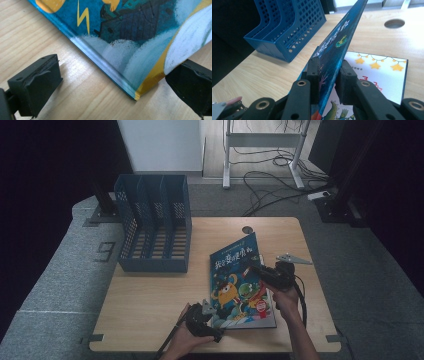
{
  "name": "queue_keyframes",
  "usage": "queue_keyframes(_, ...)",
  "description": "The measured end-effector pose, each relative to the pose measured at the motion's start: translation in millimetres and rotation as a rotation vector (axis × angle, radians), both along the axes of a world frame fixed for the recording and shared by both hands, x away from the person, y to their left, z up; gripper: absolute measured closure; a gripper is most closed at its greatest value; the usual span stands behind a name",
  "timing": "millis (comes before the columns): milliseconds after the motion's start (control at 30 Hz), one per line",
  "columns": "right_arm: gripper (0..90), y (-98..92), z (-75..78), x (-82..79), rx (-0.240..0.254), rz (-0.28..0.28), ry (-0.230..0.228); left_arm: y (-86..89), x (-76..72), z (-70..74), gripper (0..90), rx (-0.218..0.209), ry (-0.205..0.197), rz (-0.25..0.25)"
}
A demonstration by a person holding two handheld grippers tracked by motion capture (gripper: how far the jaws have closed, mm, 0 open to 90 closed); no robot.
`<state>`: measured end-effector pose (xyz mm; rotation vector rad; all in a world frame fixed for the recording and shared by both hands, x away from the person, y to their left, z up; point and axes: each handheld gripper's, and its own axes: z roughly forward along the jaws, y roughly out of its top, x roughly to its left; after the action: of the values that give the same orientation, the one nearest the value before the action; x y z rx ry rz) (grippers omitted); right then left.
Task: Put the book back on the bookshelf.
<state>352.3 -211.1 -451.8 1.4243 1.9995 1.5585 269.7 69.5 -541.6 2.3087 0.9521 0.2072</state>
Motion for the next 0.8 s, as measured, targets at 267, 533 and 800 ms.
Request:
queue_keyframes(267, 73.8, 5.8, 10.9, -6.5, -0.029, 0.024, -0.104, 0.5, 7.3, 0.7, 0.0, 0.003, 0.008, -0.001)
queue_keyframes(533, 73.9, 8.1, 16.0, -11.7, -0.040, 0.034, -0.153, 0.1, 10.5, 0.8, 0.0, 0.001, 0.010, 0.007)
queue_keyframes(800, 74.1, 8.6, 23.3, -15.1, -0.055, 0.041, -0.197, -1.3, 19.1, 2.2, 0.0, 0.017, 0.021, 0.007)
